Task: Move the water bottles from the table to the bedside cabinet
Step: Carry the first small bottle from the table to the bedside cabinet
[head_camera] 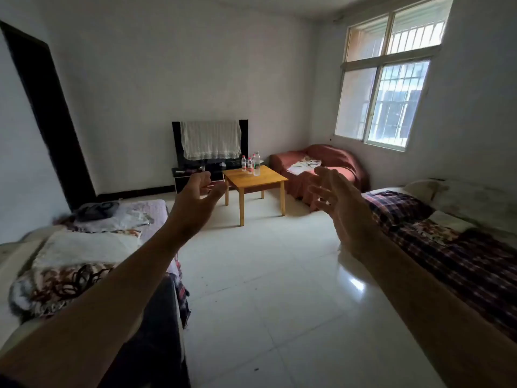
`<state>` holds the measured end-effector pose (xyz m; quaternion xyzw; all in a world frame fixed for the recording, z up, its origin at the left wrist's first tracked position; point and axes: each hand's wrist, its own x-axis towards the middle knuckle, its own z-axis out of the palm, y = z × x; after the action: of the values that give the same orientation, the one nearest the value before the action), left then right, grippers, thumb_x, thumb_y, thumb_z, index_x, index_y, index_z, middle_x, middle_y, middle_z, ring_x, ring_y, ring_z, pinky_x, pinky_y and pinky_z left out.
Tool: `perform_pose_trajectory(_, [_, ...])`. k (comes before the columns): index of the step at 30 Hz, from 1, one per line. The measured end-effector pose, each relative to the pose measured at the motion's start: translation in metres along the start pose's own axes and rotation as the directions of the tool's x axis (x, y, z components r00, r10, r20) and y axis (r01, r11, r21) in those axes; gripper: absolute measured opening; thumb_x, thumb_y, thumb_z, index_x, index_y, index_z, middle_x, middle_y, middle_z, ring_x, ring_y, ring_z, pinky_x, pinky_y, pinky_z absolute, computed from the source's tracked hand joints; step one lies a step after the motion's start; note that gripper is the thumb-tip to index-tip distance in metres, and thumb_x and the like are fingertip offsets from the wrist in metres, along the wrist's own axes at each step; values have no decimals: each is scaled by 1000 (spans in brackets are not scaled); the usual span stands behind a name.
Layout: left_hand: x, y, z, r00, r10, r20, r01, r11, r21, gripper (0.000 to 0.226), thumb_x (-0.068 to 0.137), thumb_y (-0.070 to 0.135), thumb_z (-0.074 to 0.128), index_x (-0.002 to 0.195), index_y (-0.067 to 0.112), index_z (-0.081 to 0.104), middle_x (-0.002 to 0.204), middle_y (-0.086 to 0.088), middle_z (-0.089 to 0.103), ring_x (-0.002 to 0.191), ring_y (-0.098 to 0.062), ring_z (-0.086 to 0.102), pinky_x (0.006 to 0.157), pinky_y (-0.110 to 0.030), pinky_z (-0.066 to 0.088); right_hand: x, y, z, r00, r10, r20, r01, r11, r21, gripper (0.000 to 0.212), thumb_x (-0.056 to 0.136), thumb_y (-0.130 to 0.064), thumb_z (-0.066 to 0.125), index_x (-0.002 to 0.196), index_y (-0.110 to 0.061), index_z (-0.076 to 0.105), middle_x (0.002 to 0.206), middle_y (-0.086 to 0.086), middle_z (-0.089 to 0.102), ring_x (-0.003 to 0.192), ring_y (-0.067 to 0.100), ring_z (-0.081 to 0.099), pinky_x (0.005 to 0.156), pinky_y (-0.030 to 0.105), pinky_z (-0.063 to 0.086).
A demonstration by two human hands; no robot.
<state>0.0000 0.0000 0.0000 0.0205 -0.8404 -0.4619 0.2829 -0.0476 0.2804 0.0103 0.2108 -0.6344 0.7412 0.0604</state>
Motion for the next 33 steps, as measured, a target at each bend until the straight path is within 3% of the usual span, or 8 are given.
perform_pose_trajectory(4, [26,-24,-4,998,-53,-19,52,998,-36,77,85,63,54,144,15,41,147,-7,50,127,-23,54,105,-49,47,32,17,23,997,72,1,-72,997,15,38,99,-52,47,123,-25,59,118,-6,70,113,16,64,94,38,47])
perform_pose_trajectory(6, [39,-38,-2,997,-64,-35,63,997,-37,67,91,57,56,142,16,43,145,-6,52,125,-22,55,104,-50,48,48,26,32,997,80,6,-80,997,9,28,105,-46,42,118,-30,61,119,-4,68,113,17,64,93,37,46])
perform_pose_trajectory(10, [73,-64,1,995,-90,-47,86,994,-73,61,92,55,55,141,19,44,144,-5,53,126,-22,54,104,-50,48,89,46,40,997,80,0,-80,996,30,30,107,-40,36,116,-29,62,120,-2,69,113,18,64,92,36,48])
perform_pose_trajectory(19, [171,-87,54,992,-125,-13,124,988,-92,78,80,67,53,140,17,45,137,-2,56,123,-19,56,103,-49,49,202,109,21,996,85,-14,-84,992,91,48,107,-46,32,132,-16,59,133,9,66,122,26,63,104,43,47])
perform_pose_trajectory(24, [252,-90,96,993,-117,-25,115,992,-58,84,76,74,52,138,18,47,132,-2,58,120,-19,57,102,-48,50,285,136,-3,997,82,-10,-81,990,112,52,101,-55,39,131,-18,60,132,8,67,121,25,63,94,38,48])
perform_pose_trajectory(27, [293,-102,122,993,-110,-44,107,992,-69,73,86,64,55,139,14,47,135,-4,57,119,-19,57,99,-42,52,330,153,-15,997,73,-9,-72,990,118,45,106,-49,36,130,-20,61,133,9,67,123,27,63,95,39,47])
perform_pose_trajectory(29, [317,-111,138,993,-110,-54,105,991,-77,65,93,54,55,141,11,45,135,-5,56,118,-19,57,92,-37,54,354,163,-20,997,74,-3,-73,991,117,46,100,-55,40,126,-24,63,132,7,68,122,25,64,95,38,49])
perform_pose_trajectory(33, [358,-132,160,990,-125,-60,120,989,-85,64,93,53,55,141,11,45,134,-4,57,118,-21,58,90,-36,54,395,187,-26,996,93,-18,-90,989,121,34,107,-47,36,115,-31,65,130,6,68,120,25,64,98,40,47])
